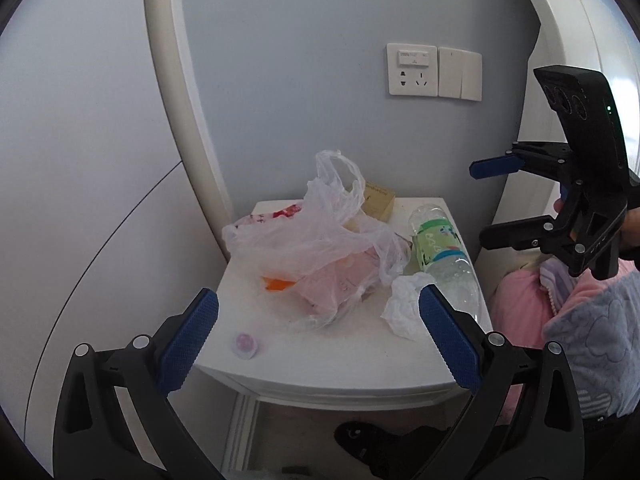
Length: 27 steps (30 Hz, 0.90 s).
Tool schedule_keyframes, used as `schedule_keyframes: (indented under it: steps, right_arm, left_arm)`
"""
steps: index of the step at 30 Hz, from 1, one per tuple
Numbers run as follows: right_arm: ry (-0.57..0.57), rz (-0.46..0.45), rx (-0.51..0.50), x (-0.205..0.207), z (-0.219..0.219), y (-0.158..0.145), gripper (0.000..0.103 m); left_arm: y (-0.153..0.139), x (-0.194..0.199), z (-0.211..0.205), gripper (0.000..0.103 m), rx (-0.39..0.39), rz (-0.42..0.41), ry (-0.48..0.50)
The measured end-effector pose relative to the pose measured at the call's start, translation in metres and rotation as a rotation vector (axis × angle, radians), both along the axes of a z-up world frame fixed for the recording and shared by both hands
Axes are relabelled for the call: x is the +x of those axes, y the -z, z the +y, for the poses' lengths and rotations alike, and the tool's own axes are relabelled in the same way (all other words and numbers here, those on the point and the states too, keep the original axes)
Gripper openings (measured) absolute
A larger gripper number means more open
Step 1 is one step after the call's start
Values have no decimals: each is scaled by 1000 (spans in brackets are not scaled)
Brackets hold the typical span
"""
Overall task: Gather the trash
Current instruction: 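Reach the left tool to the clear plastic bag and close on it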
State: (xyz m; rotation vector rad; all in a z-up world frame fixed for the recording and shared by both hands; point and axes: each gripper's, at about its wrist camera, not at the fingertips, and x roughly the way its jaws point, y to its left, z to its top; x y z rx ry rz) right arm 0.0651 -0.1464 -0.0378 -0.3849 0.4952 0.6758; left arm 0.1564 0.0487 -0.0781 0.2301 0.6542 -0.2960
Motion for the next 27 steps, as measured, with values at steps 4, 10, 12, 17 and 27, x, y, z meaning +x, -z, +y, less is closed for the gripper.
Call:
schedule_keyframes:
  steps: [4,10,12,17,27]
  right_arm:
    - [-55,55,-15,32,5,12,97]
    - [-69,120,-43,74,16,24,97]
    - [-68,157,-42,88,19,26,97]
    - [-81,228,-35,113,28,31,97]
    - [-91,322,-47,143,42,46,88]
  left_arm:
    - [15,40,-6,97,29,25,48]
    - [38,87,-9,97,59,82,103]
    - [45,99,-10,97,70,98,125]
    - [60,126,-13,97,91,120,175]
    - [83,151,-13,94,73,156,273]
